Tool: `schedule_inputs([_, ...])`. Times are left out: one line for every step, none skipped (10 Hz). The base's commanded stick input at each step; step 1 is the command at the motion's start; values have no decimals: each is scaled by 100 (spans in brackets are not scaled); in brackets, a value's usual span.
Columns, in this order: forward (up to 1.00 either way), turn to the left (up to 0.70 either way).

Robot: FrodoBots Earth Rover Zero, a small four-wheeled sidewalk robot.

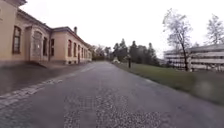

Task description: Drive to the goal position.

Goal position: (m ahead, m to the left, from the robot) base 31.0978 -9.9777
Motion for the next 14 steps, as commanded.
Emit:
schedule_inputs([100, 0])
schedule_inputs([100, 0])
schedule_inputs([100, 0])
schedule_inputs([100, 0])
schedule_inputs([100, 0])
schedule_inputs([100, 0])
schedule_inputs([100, 0])
schedule_inputs([100, 0])
schedule_inputs([100, 0])
schedule_inputs([100, 0])
schedule_inputs([100, 0])
schedule_inputs([100, 0])
schedule_inputs([100, 0])
schedule_inputs([100, 0])
